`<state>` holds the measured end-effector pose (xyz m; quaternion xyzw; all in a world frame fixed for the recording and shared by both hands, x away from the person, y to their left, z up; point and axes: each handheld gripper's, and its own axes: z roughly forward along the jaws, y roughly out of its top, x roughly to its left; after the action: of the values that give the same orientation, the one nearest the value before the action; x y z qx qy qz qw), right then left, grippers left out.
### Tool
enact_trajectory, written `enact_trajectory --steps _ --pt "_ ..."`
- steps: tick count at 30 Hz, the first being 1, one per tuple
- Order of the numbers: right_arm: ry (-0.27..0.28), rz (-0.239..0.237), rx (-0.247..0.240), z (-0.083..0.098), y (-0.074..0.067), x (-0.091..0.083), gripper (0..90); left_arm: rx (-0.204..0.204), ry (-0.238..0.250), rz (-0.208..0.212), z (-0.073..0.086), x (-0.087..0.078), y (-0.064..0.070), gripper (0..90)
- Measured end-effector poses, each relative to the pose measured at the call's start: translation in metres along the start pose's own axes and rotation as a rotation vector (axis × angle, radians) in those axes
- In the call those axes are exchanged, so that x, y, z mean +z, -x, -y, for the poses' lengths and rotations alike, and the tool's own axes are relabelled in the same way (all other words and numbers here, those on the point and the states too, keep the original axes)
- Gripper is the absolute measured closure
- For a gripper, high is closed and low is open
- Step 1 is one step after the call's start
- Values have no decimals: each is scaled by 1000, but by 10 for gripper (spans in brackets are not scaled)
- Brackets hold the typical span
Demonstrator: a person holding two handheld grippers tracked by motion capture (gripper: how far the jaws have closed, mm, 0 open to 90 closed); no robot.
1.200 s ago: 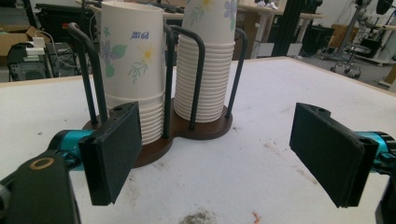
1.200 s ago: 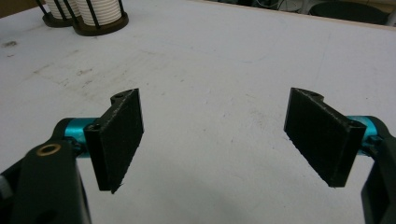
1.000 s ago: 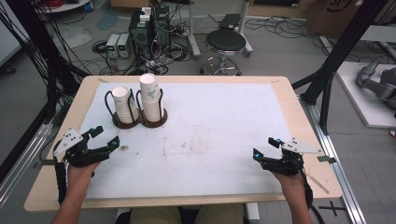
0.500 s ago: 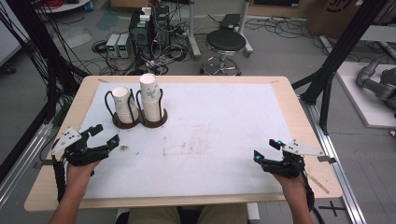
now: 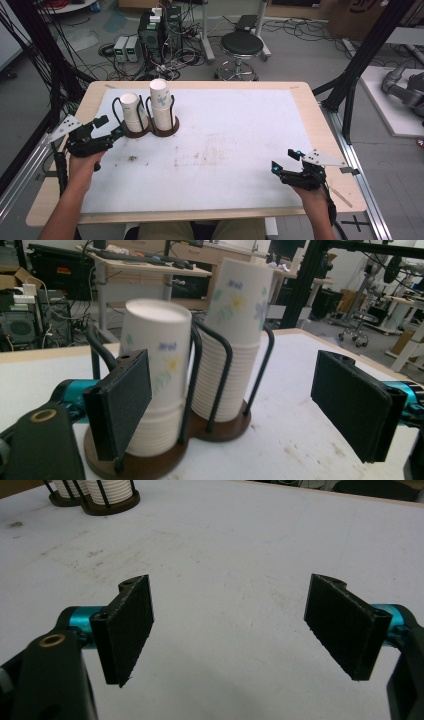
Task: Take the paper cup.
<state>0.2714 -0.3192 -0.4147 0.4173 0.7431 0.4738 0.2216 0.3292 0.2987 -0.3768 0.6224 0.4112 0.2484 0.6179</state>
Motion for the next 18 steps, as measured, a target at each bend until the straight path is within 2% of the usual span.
enact_trajectory --steps 8,18 --pt "-5 -7 -13 -1 -3 3 204 69 -55 -16 -36 24 -11 166" --pt "-6 -14 -19 -2 -4 4 204 103 -154 -25 -53 60 -22 167"
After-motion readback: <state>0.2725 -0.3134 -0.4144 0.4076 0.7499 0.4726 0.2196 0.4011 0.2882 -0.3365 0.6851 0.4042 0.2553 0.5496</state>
